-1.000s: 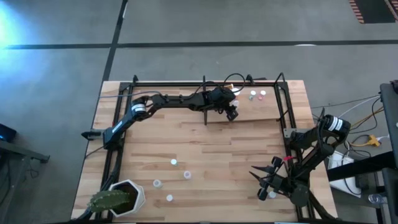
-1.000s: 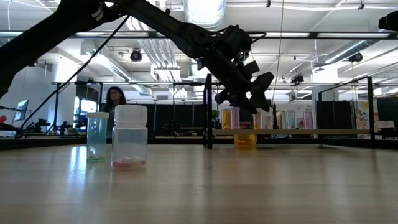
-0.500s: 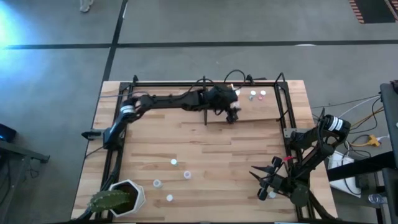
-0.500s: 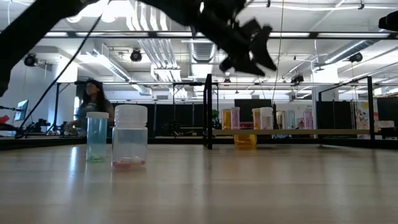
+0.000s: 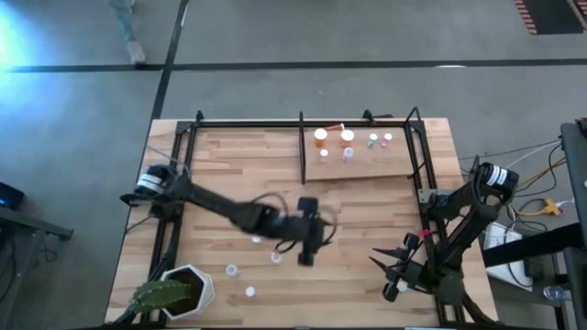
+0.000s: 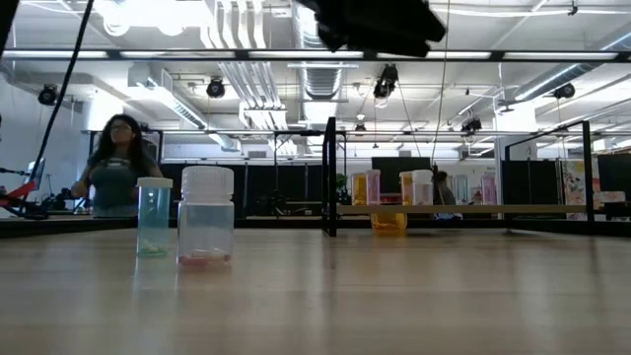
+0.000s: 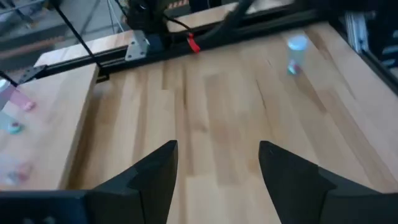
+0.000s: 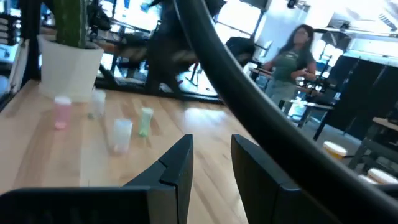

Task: Pick and place medicine bottles onto shelf by color
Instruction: Put the bottom blue pill bottle on the shelf

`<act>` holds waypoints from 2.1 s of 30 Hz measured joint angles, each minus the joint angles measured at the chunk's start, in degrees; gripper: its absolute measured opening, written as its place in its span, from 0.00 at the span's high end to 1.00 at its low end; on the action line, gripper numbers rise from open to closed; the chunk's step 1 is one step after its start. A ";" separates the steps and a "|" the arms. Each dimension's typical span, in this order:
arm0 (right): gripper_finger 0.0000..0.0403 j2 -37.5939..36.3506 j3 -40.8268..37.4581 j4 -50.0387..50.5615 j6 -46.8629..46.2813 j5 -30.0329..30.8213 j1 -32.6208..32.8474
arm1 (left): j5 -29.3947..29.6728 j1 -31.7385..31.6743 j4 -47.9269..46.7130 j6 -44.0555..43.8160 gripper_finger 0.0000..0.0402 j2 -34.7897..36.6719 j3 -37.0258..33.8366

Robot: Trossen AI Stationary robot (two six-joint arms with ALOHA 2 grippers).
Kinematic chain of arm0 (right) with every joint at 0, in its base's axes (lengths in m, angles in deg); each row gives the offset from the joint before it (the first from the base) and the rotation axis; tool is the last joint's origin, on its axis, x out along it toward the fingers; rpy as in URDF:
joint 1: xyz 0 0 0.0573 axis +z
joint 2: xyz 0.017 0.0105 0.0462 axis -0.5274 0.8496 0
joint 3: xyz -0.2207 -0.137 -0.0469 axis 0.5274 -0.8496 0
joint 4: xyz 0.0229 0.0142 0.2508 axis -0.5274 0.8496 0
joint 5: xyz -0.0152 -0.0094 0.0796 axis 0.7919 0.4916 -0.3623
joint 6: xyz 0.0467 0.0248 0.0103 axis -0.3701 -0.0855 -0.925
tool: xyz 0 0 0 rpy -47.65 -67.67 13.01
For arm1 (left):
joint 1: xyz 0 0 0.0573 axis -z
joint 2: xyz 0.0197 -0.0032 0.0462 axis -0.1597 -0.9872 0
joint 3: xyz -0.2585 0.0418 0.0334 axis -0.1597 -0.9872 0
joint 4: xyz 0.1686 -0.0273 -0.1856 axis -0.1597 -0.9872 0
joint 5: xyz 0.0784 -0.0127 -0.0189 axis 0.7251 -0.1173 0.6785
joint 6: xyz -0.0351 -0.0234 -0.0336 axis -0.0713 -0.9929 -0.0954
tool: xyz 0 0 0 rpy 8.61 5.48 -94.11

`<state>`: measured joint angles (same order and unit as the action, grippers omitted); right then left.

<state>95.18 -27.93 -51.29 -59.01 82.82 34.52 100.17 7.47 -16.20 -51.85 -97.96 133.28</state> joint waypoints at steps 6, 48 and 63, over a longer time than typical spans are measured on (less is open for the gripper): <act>0.75 -4.48 3.76 0.25 0.14 -5.64 0.00 | 8.58 5.37 18.55 -1.88 0.48 1.62 -13.48; 0.50 12.07 38.92 116.85 -64.89 -85.36 0.47 | 12.85 5.00 29.27 -1.93 0.48 2.58 -19.47; 0.61 10.51 37.93 110.92 -63.51 -79.36 -1.97 | 12.59 4.40 31.74 -1.93 0.48 2.58 -19.71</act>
<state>105.68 10.00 59.63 -122.51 3.47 32.55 112.76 11.87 15.54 -53.78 -95.38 113.57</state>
